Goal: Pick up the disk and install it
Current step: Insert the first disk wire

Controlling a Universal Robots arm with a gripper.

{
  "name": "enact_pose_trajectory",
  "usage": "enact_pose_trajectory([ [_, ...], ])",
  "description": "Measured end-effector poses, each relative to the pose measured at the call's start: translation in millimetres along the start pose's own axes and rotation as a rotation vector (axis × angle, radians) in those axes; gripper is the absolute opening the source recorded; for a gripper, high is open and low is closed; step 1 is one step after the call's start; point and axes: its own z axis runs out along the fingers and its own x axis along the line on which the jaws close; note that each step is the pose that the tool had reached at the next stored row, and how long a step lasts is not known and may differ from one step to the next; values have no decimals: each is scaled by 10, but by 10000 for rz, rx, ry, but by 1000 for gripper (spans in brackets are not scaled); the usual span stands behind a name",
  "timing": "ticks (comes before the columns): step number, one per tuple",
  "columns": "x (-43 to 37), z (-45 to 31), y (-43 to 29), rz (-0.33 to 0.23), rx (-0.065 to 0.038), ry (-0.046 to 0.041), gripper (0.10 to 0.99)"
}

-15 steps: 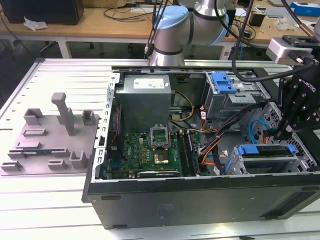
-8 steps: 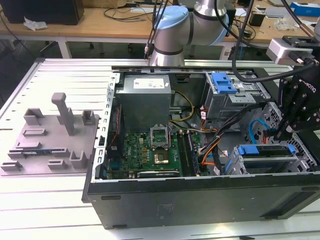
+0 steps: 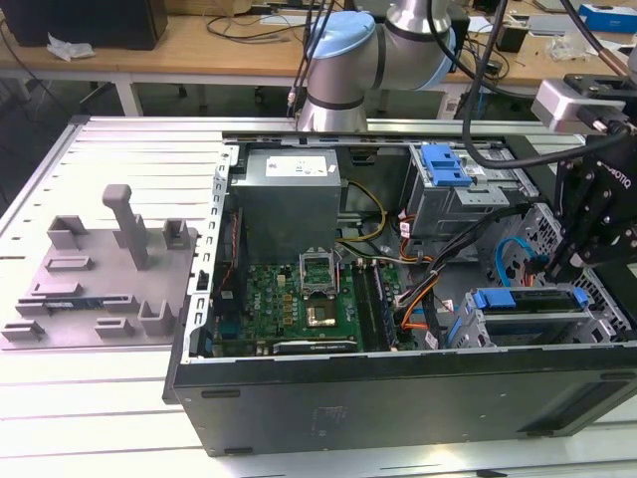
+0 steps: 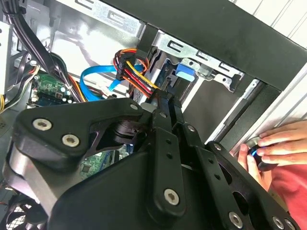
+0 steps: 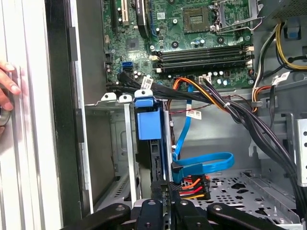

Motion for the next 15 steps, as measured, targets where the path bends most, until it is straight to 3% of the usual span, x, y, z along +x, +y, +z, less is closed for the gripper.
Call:
enact_pose_trajectory([
  [5,59,4,8,2,34,-179,165],
  [15,76,6,21,-149,101,-301,165],
])
